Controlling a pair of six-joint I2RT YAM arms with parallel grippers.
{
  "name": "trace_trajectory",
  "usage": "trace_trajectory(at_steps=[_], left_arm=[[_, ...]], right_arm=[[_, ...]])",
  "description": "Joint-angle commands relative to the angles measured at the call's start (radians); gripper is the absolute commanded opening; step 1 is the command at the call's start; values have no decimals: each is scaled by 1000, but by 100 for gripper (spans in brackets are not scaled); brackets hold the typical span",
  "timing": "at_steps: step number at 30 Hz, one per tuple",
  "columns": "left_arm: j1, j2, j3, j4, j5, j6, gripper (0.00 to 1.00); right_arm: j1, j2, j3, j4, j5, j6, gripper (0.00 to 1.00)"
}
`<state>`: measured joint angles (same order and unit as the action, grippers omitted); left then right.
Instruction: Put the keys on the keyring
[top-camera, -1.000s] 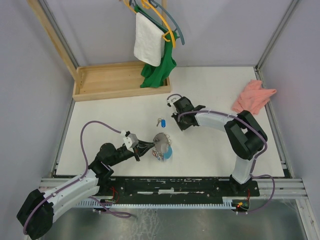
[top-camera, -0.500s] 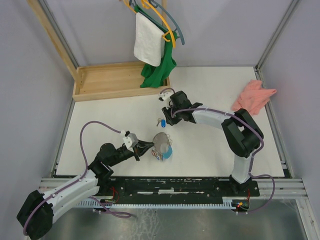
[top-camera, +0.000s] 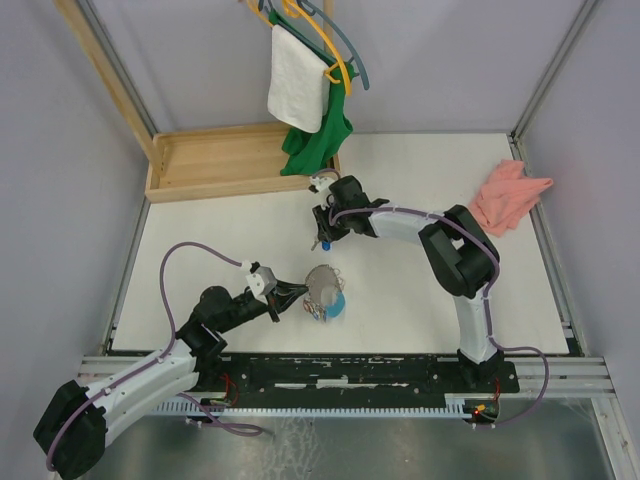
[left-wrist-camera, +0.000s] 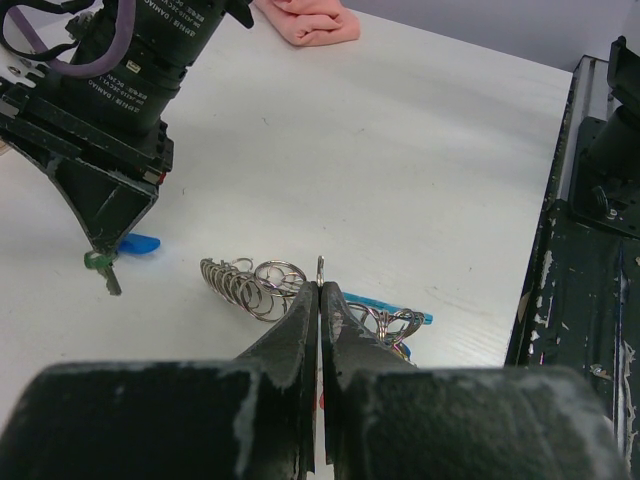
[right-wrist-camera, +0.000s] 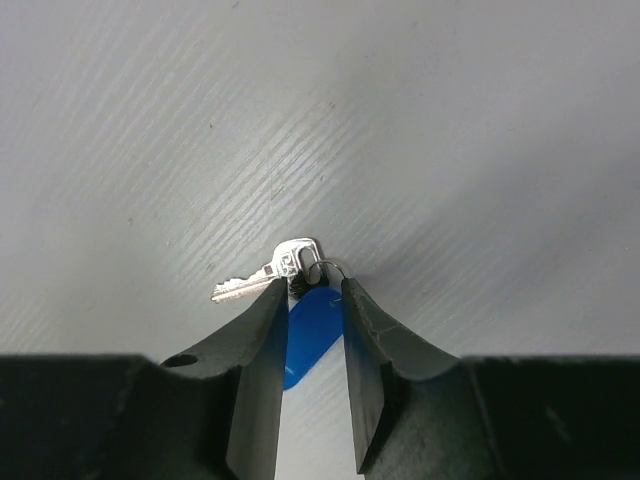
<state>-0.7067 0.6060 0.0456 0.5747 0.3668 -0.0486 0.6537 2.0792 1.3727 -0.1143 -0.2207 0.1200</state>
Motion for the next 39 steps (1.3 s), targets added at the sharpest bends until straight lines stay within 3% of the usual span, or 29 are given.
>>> trace_trajectory(at_steps=[1, 22, 29, 39], left_arm=[[1, -11, 19, 56, -6, 44, 3], [1, 7, 19, 65, -2, 45, 3], [1, 3, 19, 64, -1, 44, 3], [1, 4, 19, 62, 2, 44, 3]], right_arm=[[-13, 20, 46, 7, 7, 46, 35], [-17, -47, 45, -2, 21, -23, 43], [-29, -116, -15, 72, 1, -12, 44], [-51, -15, 44, 22, -25, 6, 39]])
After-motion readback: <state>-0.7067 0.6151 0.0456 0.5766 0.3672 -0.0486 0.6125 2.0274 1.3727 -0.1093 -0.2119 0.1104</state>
